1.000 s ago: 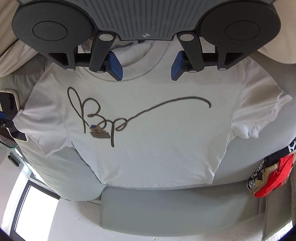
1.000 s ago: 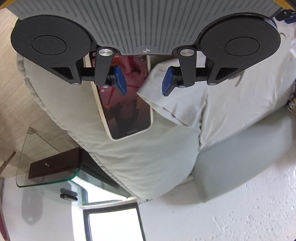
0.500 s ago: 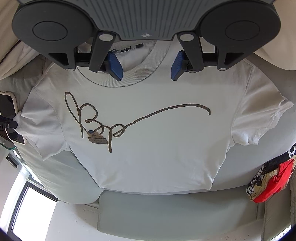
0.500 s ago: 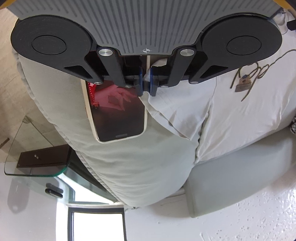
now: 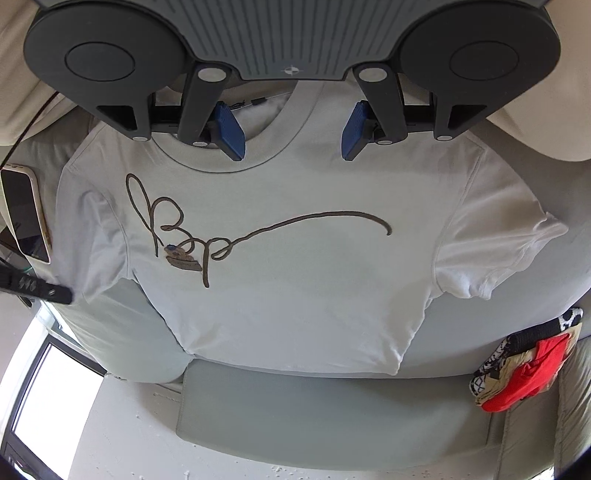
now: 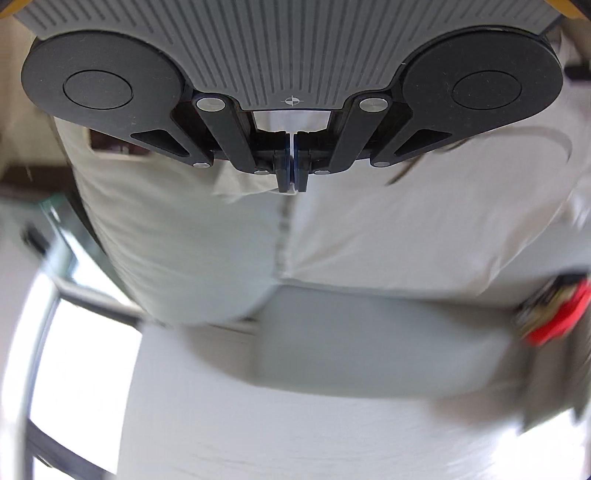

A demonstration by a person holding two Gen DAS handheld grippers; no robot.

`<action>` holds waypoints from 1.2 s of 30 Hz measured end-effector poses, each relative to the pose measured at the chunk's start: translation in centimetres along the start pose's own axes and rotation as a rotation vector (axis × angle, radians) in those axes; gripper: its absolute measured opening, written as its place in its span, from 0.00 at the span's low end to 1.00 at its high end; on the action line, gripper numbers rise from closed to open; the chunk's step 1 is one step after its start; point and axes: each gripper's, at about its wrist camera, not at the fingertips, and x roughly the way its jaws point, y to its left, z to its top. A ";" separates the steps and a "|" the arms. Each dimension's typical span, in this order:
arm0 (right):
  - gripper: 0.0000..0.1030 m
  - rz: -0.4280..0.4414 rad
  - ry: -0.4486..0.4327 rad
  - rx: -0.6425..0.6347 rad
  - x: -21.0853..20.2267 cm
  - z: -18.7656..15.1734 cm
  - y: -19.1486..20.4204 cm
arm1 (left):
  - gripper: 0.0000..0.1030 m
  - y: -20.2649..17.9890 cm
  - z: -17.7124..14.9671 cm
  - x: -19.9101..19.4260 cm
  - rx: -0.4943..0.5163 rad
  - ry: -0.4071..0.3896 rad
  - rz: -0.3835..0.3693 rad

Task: Fold clothes
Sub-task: 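Grasp the sleeve nearest the right gripper and fold it onto the shirt body, then open the right gripper and withdraw it from the folded sleeve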

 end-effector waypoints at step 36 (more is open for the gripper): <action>0.17 0.003 0.276 0.464 5.6 -3.8 -6.2 | 0.56 1.2 -0.6 1.2 0.020 0.024 0.041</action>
